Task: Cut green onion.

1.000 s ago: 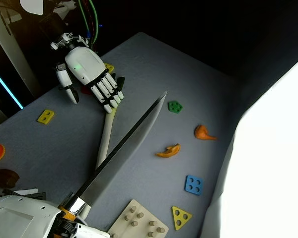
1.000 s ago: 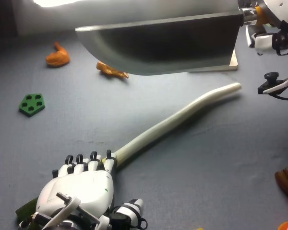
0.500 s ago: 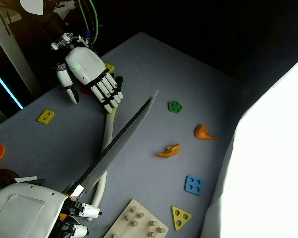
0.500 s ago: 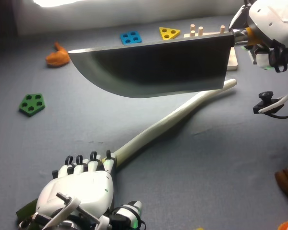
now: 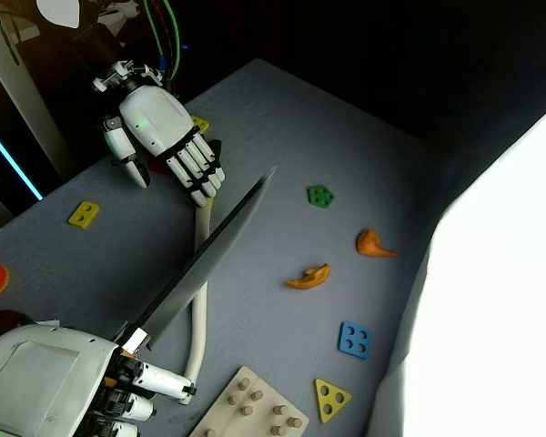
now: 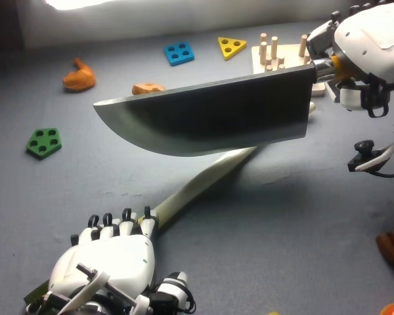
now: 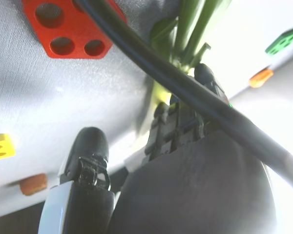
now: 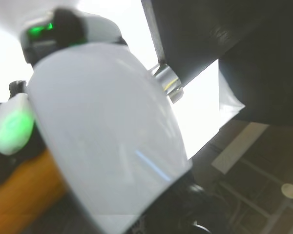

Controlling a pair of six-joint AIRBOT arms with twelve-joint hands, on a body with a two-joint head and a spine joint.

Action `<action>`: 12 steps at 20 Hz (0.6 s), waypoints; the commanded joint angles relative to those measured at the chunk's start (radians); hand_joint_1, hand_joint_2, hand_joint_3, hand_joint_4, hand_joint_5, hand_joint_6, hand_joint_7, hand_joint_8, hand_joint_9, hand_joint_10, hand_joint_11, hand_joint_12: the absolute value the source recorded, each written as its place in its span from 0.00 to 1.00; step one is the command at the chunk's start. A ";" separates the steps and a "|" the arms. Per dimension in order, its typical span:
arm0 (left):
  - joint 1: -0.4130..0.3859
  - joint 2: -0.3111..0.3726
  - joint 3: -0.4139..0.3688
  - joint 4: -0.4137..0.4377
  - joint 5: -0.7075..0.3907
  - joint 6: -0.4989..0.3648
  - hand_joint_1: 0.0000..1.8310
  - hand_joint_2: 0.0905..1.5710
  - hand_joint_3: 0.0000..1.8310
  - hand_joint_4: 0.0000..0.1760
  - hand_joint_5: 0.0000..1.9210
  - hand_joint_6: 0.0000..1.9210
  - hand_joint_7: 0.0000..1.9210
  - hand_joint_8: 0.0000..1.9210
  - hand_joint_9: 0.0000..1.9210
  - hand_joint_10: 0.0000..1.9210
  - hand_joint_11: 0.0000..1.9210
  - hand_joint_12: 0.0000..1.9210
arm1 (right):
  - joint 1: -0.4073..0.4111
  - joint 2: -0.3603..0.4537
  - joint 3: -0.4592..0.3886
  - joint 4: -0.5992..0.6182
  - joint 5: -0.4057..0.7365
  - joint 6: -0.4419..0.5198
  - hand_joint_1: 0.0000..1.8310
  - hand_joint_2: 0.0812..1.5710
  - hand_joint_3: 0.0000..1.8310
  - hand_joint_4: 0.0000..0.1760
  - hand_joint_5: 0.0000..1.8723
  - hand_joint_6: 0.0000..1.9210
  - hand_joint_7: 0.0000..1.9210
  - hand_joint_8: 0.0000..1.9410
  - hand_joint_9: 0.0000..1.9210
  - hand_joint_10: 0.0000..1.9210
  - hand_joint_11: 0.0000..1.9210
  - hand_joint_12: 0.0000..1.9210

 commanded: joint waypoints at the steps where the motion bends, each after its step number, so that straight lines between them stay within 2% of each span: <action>1: -0.005 -0.007 -0.001 0.033 0.047 0.002 0.15 0.92 0.01 0.04 0.04 0.00 0.03 0.00 0.05 0.01 0.00 0.17 | 0.004 0.005 0.002 -0.022 0.144 0.027 0.85 0.53 0.36 0.00 0.62 0.98 0.81 1.00 0.85 1.00 0.87 1.00; 3: -0.005 -0.007 -0.002 0.033 0.047 0.002 0.14 0.92 0.00 0.01 0.04 0.00 0.04 0.00 0.06 0.01 0.00 0.18 | 0.002 -0.004 0.002 -0.022 0.161 0.033 0.85 0.53 0.35 0.00 0.66 1.00 0.81 1.00 0.84 1.00 0.87 1.00; 4: -0.005 -0.007 -0.002 0.033 0.047 0.002 0.16 0.92 0.00 0.00 0.03 0.00 0.02 0.00 0.04 0.00 0.00 0.15 | 0.002 -0.008 0.002 -0.025 0.181 0.034 0.86 0.50 0.38 0.00 0.72 1.00 0.81 1.00 0.85 1.00 0.87 1.00; 5: -0.006 -0.007 -0.002 0.033 0.047 0.002 0.16 0.92 0.00 0.00 0.03 0.00 0.02 0.00 0.03 0.00 0.00 0.13 | 0.002 -0.012 0.004 -0.029 0.192 0.036 0.86 0.49 0.40 0.00 0.74 1.00 0.82 1.00 0.85 1.00 0.87 1.00; 6: -0.006 -0.007 -0.002 0.033 0.047 0.002 0.15 0.93 0.00 0.00 0.02 0.00 0.01 0.00 0.03 0.00 0.00 0.13 | 0.004 -0.013 0.007 -0.031 0.195 0.046 0.86 0.49 0.40 0.07 0.74 1.00 0.82 1.00 0.85 1.00 0.88 1.00; 7: -0.006 -0.007 -0.002 0.033 0.047 0.002 0.14 0.93 0.00 0.00 0.02 0.00 0.01 0.00 0.03 0.00 0.00 0.13 | 0.005 -0.017 0.014 -0.033 0.195 0.056 0.86 0.49 0.40 0.18 0.74 1.00 0.82 1.00 0.85 1.00 0.88 1.00; 9: -0.009 -0.007 -0.003 0.033 0.047 0.002 0.14 0.93 0.00 0.00 0.02 0.00 0.01 0.00 0.03 0.00 0.00 0.13 | 0.008 -0.036 0.048 -0.033 0.198 0.061 0.86 0.49 0.40 0.22 0.74 1.00 0.82 1.00 0.85 1.00 0.88 1.00; 10: -0.009 -0.008 -0.002 0.033 0.047 0.002 0.13 0.93 0.00 0.00 0.03 0.00 0.01 0.00 0.03 0.00 0.00 0.14 | 0.008 -0.045 0.063 -0.033 0.196 0.062 0.86 0.50 0.39 0.84 0.73 1.00 0.82 1.00 0.85 1.00 0.88 1.00; 11: -0.010 -0.008 -0.002 0.033 0.047 0.002 0.15 0.92 0.00 0.04 0.03 0.00 0.02 0.00 0.03 0.00 0.00 0.17 | 0.008 -0.051 0.073 -0.033 0.192 0.064 0.86 0.51 0.39 0.97 0.69 1.00 0.81 1.00 0.84 1.00 0.87 1.00; 12: -0.011 -0.008 -0.002 0.033 0.047 0.002 0.16 0.92 0.00 0.06 0.03 0.00 0.02 0.00 0.03 0.00 0.00 0.16 | 0.007 -0.058 0.084 -0.033 0.185 0.066 0.85 0.52 0.39 0.99 0.69 1.00 0.80 1.00 0.84 1.00 0.86 1.00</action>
